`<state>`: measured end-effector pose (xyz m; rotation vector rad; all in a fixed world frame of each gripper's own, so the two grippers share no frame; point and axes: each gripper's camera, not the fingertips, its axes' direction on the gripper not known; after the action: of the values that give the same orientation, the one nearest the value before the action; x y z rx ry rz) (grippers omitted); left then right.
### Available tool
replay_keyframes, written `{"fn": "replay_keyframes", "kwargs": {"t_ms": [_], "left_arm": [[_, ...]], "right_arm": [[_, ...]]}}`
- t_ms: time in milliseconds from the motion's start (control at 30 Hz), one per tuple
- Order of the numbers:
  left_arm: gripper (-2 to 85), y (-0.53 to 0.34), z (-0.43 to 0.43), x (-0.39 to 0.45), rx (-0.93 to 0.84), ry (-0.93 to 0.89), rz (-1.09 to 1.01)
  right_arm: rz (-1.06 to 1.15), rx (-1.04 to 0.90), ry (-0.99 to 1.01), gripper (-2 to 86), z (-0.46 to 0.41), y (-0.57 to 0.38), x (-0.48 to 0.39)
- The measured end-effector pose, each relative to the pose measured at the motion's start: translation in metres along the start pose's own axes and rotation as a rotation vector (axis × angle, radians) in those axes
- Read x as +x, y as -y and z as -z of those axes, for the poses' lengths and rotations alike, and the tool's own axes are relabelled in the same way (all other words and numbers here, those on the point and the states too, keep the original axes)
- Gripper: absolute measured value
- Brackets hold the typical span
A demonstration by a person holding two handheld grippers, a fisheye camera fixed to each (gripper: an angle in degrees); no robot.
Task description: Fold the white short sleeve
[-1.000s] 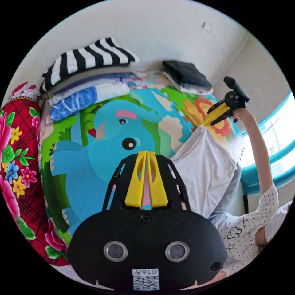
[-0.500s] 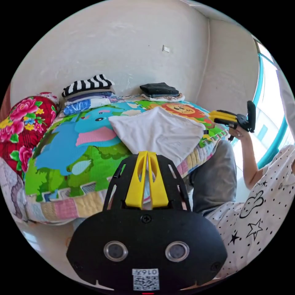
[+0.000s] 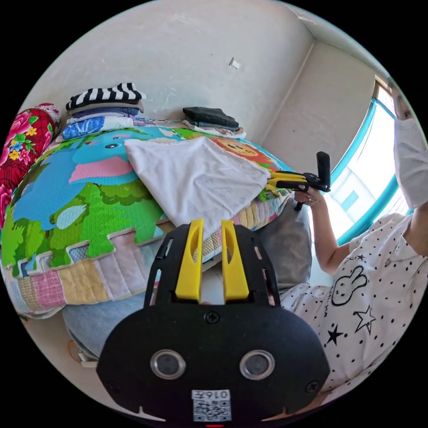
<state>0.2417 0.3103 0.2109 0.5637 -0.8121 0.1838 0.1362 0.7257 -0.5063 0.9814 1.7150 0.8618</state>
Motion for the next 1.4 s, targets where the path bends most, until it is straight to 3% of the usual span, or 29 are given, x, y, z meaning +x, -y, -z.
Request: {"fn": "replay_keyframes", "kwargs": {"t_ms": [333, 500, 600, 833, 900, 967, 1167, 1333, 1400], "left_arm": [[2.7, 0.009, 0.005, 0.031, 0.005, -0.054, -0.086], [-0.7, 0.011, -0.016, 0.019, -0.18, -0.012, 0.015], [-0.9, 0.006, -0.012, 0.02, -0.171, -0.037, 0.012], [-1.0, -0.005, -0.004, 0.035, -0.137, -0.025, 0.021], [-0.9, -0.007, 0.003, 0.042, -0.185, -0.013, 0.034], [-0.9, -0.01, 0.013, 0.048, -0.221, 0.031, 0.041], [0.6, -0.024, 0.052, 0.069, -0.137, 0.195, 0.011], [5.9, -0.033, 0.05, 0.089, -0.185, 0.281, -0.047], [6.3, -0.038, 0.044, 0.091, -0.214, 0.323, -0.046]], "right_arm": [[0.052, 0.0, 0.024, 0.9, 0.047, -0.006, -0.021], [0.185, -0.053, -0.002, 0.1, 0.061, 0.002, -0.041], [0.292, -0.086, 0.019, -0.1, 0.069, 0.006, -0.05], [0.275, -0.142, 0.118, -0.2, 0.081, 0.019, -0.047], [0.273, -0.167, 0.066, -0.2, 0.092, 0.024, -0.06], [0.237, -0.189, -0.115, -0.3, 0.112, 0.032, -0.081], [0.266, 0.018, -0.262, -0.4, 0.124, 0.067, -0.167], [0.199, -0.225, -0.326, -0.4, 0.07, 0.086, -0.176], [0.177, -0.191, -0.314, -0.4, 0.077, 0.085, -0.175]]}}
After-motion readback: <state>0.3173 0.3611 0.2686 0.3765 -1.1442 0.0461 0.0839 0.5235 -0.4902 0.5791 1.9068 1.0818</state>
